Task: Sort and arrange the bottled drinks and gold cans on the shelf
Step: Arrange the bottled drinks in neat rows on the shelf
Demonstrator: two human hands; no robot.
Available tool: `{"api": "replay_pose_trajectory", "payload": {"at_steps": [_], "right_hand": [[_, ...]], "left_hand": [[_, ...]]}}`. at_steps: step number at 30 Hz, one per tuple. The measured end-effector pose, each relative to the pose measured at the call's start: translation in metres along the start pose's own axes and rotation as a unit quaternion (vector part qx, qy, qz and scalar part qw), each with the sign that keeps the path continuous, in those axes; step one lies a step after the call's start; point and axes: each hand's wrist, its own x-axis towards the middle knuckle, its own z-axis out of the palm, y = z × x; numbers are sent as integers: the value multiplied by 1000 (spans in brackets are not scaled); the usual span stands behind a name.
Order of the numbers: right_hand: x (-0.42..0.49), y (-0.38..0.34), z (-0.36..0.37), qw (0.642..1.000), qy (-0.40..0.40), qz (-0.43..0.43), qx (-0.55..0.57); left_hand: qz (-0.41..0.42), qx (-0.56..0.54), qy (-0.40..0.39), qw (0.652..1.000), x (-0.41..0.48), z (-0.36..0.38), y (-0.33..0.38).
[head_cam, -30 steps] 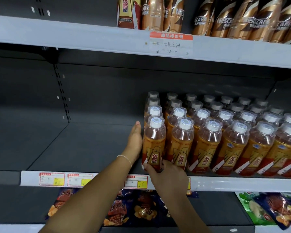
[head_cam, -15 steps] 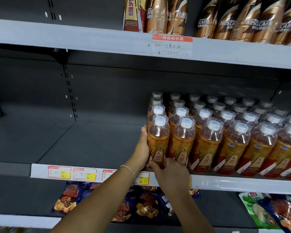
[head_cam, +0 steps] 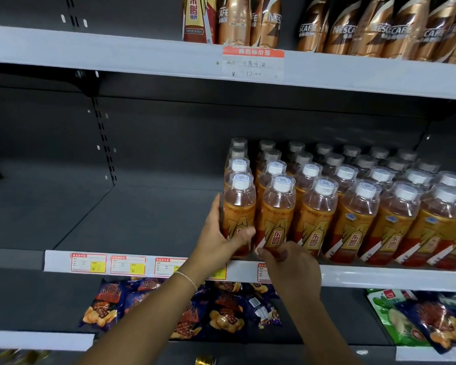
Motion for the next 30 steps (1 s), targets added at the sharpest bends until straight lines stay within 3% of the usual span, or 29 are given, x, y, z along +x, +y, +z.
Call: {"api": "replay_pose_trajectory", "payload": {"at_steps": [2, 7, 30], "right_hand": [[2, 2, 0, 1000, 8, 4, -5], [4, 4, 5, 1000, 19, -15, 12], [14, 4, -5, 997, -8, -68, -37]], "left_hand": [[19, 67, 14, 997, -2, 4, 3], [-9, 99, 26, 995, -1, 8, 1], [-36, 126, 47, 990, -6, 14, 0]]}}
